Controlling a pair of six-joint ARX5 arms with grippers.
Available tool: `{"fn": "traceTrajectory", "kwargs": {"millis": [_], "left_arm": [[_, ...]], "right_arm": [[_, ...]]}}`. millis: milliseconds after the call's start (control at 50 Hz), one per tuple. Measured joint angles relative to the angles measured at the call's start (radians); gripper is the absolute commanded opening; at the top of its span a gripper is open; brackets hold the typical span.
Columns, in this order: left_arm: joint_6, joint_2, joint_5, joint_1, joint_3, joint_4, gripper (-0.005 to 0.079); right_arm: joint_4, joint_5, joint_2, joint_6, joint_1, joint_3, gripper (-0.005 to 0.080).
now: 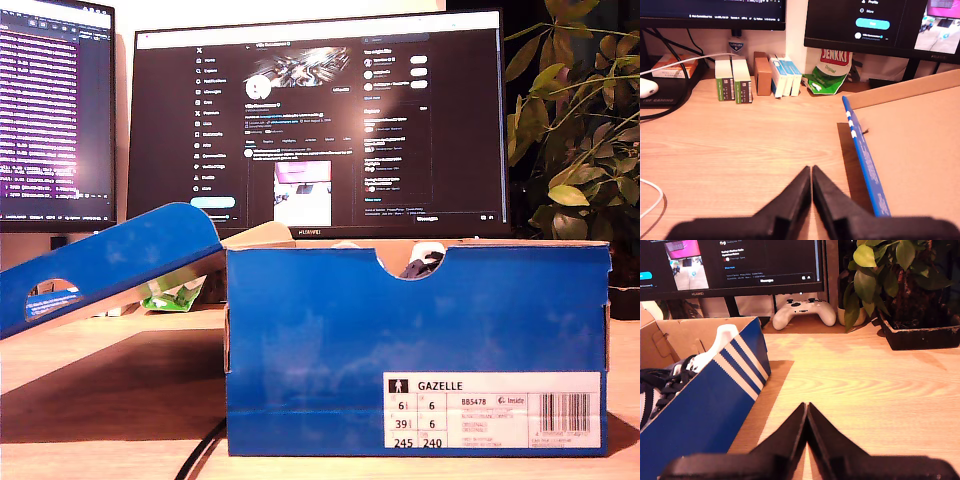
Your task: Close the blue shoebox by pushing the lid with your left arm and holding the box in place with your right arm
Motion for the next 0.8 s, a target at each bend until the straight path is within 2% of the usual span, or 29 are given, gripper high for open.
{"fn": "traceTrajectory", "kwargs": {"millis": [800], "left_arm": [[-0.001, 0.000, 0.005, 0.000, 0.000, 0.000, -0.0019]], "right_arm": [[0.005, 0.017, 0.000, -0.023, 0.000, 0.000, -0.0012]]}}
